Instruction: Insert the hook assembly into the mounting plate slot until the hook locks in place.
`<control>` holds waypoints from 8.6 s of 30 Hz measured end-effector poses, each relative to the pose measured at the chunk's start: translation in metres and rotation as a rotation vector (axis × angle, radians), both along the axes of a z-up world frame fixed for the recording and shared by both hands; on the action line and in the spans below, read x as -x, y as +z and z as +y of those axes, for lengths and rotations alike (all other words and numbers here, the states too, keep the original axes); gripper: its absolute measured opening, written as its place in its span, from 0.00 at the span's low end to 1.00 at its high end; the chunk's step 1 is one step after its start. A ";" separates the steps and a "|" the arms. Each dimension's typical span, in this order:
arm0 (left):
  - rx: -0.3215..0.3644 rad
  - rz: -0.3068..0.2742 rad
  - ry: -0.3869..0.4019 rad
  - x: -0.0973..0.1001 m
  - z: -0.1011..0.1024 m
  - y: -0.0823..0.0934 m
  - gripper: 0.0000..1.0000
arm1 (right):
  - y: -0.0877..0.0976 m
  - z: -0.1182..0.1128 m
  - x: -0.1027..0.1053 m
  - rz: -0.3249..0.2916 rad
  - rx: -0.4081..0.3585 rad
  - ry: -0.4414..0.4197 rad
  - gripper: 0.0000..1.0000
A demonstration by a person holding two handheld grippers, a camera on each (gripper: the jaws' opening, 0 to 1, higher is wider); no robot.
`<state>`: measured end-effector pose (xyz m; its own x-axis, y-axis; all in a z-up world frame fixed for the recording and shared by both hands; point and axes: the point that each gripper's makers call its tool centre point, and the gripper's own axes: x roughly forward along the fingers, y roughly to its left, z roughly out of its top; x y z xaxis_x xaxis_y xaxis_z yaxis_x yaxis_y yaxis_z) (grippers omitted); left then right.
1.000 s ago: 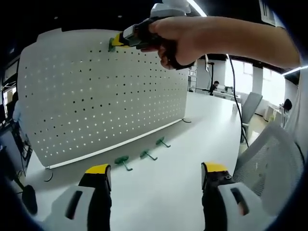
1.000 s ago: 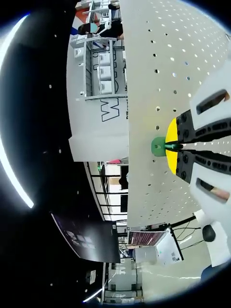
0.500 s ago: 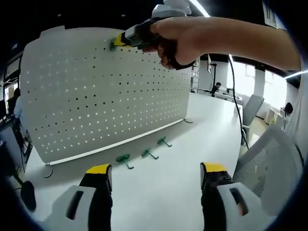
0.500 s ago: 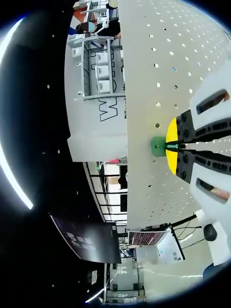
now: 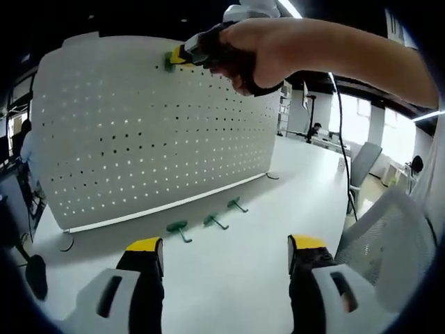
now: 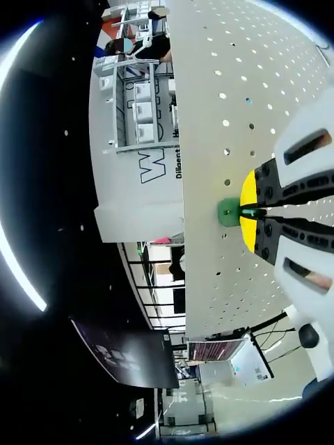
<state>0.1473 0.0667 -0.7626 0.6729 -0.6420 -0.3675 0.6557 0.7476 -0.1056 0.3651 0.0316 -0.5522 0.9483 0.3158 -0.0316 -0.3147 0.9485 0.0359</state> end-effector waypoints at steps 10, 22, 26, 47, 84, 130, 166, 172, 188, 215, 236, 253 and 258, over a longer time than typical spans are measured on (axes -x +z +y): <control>-0.023 -0.004 -0.024 0.003 -0.004 -0.002 0.74 | 0.000 0.000 0.000 0.008 0.017 -0.090 0.01; -0.010 -0.001 -0.017 0.002 -0.002 -0.002 0.73 | -0.001 0.002 0.000 0.027 -0.025 -0.128 0.05; -0.010 0.000 -0.020 0.003 -0.003 -0.002 0.73 | -0.002 0.003 0.001 0.030 -0.017 -0.125 0.05; -0.006 0.009 -0.018 0.003 -0.003 -0.003 0.72 | -0.006 0.003 0.000 0.030 0.004 -0.105 0.05; -0.011 0.008 -0.011 0.002 -0.001 -0.003 0.72 | -0.007 0.018 0.015 -0.022 -0.058 0.100 0.53; -0.008 0.003 0.011 -0.001 0.003 -0.002 0.75 | -0.073 -0.026 0.107 -0.013 0.075 0.445 0.72; -0.009 0.013 0.032 -0.003 0.008 -0.005 0.76 | -0.170 -0.110 0.171 0.201 0.105 0.393 0.75; -0.018 0.017 0.035 -0.003 0.010 -0.006 0.76 | -0.180 -0.123 0.179 0.228 0.112 0.385 0.75; -0.027 0.031 0.024 -0.001 0.009 -0.008 0.76 | -0.198 -0.148 0.195 0.291 0.132 0.383 0.76; -0.061 0.070 -0.005 0.009 0.021 -0.010 0.77 | -0.213 -0.171 0.211 0.331 0.122 0.358 0.79; -0.063 0.094 0.012 0.009 0.035 -0.016 0.77 | -0.222 -0.175 0.219 0.373 0.142 0.369 0.78; -0.152 0.126 -0.071 -0.010 0.034 -0.024 0.77 | -0.228 -0.170 0.221 0.388 0.164 0.390 0.77; -0.186 0.125 -0.106 -0.015 0.031 -0.025 0.77 | -0.228 -0.168 0.223 0.392 0.175 0.400 0.77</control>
<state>0.1623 0.0974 -0.7879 0.5472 -0.6203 -0.5620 0.7224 0.6891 -0.0574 0.1423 -0.1369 -0.7805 0.6634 0.6054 -0.4397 -0.6444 0.7610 0.0755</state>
